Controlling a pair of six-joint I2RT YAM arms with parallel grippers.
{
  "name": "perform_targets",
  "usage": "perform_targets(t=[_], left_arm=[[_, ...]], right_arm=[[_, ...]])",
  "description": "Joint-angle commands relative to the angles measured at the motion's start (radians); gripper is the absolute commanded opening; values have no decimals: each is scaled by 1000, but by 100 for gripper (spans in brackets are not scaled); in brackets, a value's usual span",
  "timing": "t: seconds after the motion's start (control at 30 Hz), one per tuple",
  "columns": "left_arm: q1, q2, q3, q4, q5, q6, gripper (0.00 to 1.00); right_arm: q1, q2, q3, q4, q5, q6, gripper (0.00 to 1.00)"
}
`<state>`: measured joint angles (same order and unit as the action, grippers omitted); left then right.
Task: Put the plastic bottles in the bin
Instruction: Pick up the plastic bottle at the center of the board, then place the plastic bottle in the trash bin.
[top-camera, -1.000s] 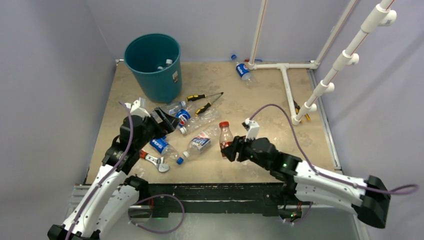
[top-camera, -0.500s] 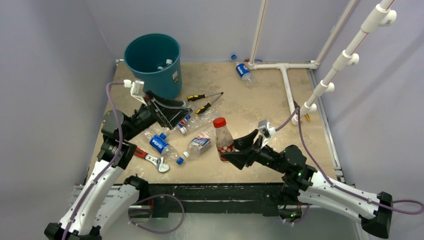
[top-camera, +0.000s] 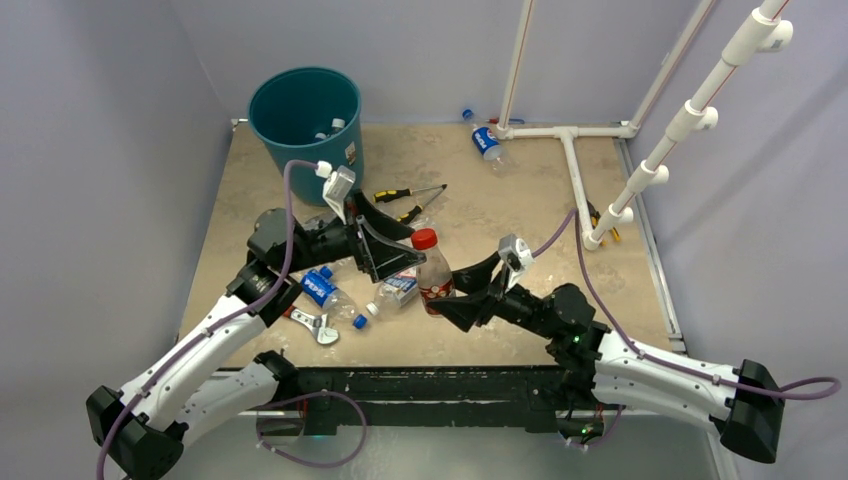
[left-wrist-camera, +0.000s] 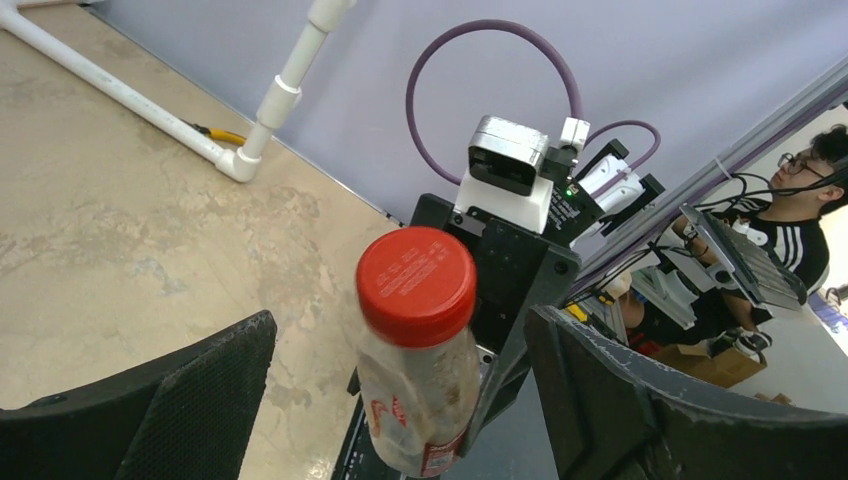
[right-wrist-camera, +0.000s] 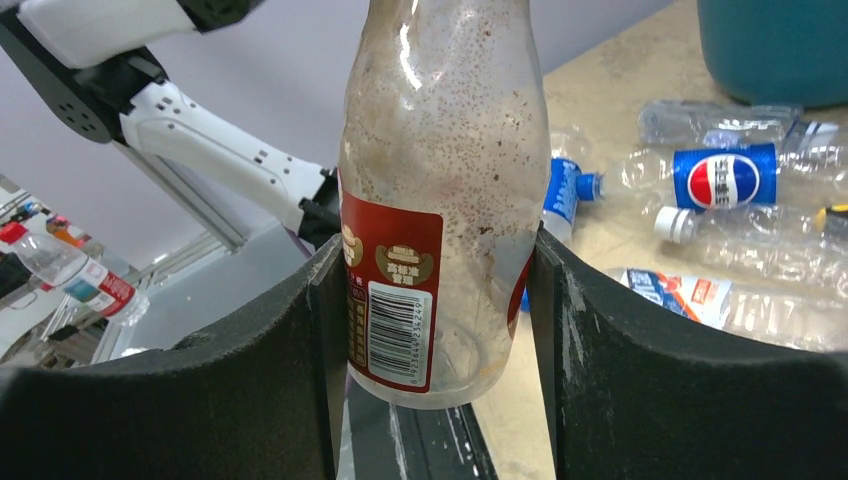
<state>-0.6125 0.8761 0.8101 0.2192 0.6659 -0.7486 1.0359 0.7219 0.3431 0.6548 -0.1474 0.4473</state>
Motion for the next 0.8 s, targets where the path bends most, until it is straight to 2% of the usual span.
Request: perform_targets(t=[0.0, 0.17, 0.4, 0.57, 0.77], left_arm=[[-6, -8, 24, 35, -28, 34, 94], [-17, 17, 5, 88, -31, 0, 86], [-68, 52, -2, 163, -44, -28, 68], [-114, 70, 5, 152, -65, -8, 48], [-135, 60, 4, 148, -91, 8, 36]], right_arm=[[6, -6, 34, 129, 34, -28, 41], [6, 36, 32, 172, 15, -11, 41], [9, 60, 18, 205, 23, 8, 41], [13, 68, 18, 198, 32, 11, 41], [19, 71, 4, 180, 39, 11, 41]])
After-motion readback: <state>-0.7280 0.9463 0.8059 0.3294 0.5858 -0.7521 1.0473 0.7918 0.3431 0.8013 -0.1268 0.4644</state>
